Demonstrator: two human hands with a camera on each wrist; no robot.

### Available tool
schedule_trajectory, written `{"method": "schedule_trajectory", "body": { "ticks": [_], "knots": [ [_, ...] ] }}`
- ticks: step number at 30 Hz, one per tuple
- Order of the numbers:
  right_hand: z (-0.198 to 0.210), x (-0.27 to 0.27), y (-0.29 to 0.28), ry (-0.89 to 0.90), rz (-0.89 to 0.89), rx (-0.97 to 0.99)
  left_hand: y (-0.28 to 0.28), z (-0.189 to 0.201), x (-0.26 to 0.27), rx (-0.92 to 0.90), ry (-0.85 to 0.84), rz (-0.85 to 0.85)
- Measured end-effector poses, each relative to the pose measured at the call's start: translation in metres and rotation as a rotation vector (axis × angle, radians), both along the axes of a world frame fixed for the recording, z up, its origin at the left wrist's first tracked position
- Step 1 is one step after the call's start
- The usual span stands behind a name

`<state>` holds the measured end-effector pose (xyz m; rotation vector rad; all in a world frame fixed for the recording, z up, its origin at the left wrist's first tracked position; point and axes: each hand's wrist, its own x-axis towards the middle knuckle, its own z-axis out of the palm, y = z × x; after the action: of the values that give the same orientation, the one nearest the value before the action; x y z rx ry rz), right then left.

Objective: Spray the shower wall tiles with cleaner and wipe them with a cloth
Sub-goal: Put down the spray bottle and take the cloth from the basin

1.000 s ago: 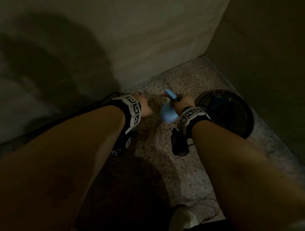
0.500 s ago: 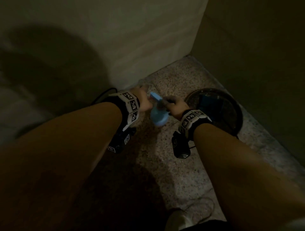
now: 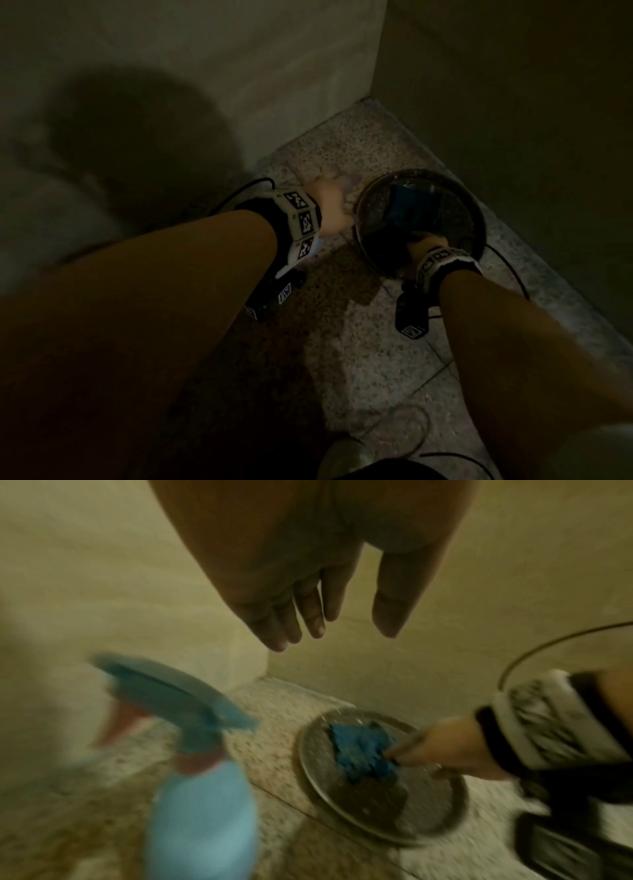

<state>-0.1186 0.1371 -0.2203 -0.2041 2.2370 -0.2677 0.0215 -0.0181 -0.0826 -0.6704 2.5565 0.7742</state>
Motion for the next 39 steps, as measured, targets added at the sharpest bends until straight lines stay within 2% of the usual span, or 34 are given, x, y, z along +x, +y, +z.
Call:
{"method": "schedule_trajectory", "body": {
  "ticks": [4,10,14,20,29,39],
  "knots": [
    [-0.008,-0.008,0.000,-0.013,-0.114,-0.112,0.015,-0.011,-0.014,-0.022,-0.023,-0.045],
    [-0.012,-0.019,0.002,-0.032,-0.115,-0.061,0.023,-0.020,-0.031,-0.036,-0.079,-0.052],
    [-0.016,-0.028,0.006,0.066,-0.091,-0.048,0.022,-0.018,-0.034,-0.043,-0.099,-0.047],
    [0.001,-0.038,0.004,0.127,-0.194,-0.135,0.020,-0.006,-0.031,-0.028,-0.100,-0.015],
    [0.074,-0.033,-0.004,0.223,-0.321,-0.277,0.017,0.028,-0.015,-0.011,-0.011,-0.007],
    [0.207,-0.002,-0.021,0.374,-0.307,-0.486,-0.015,0.107,0.021,-0.036,0.133,-0.003]
  ]
}}
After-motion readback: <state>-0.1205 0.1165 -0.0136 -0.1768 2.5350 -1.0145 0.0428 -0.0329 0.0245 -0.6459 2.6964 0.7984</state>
